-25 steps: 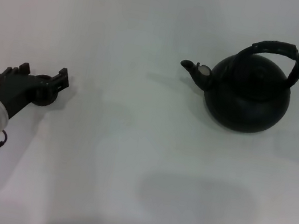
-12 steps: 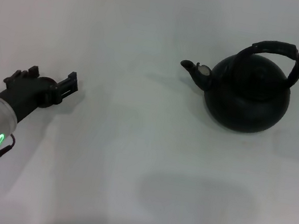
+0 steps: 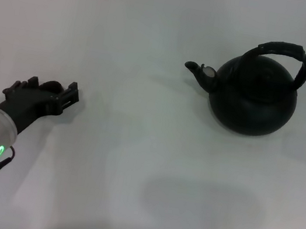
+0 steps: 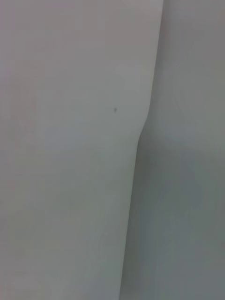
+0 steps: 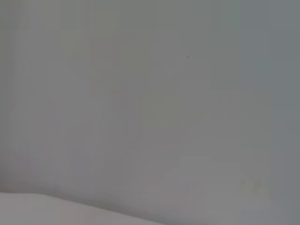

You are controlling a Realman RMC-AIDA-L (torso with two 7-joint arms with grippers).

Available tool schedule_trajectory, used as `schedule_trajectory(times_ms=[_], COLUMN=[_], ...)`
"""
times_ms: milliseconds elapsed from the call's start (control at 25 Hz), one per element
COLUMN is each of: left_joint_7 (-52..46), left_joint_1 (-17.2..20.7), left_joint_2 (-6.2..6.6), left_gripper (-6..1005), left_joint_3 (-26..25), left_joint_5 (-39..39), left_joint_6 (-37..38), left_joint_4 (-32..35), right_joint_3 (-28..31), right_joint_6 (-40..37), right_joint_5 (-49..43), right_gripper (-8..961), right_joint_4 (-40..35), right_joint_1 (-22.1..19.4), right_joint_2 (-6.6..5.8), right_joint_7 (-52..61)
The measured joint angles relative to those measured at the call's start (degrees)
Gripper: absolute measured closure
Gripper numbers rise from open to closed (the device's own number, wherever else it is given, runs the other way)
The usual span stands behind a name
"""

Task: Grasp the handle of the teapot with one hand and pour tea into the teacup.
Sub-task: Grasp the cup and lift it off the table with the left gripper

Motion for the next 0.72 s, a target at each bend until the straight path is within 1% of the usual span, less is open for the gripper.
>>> schedule_trajectory(times_ms=[480,720], left_joint_7=[-1.0,-1.1], left_joint_1=[0.2,0.2], left_joint_2=[0.14,0.27], left_gripper=[115,116], left_joint_3=[1.4,2.9], left_joint_5=[-0.5,-0.5], left_joint_6=[0.5,4.5], left_joint_4=[1.9,3.5], right_joint_3=[0.2,1.3], right_joint_6=[-1.4,-1.8], right_joint_5=[0.0,0.0], right_gripper=[80,80], right_joint_4=[0.0,0.0], right_joint_1=[1.0,1.4], right_joint_2=[-0.18,-0.22], right_joint_7=[-1.2,-1.2])
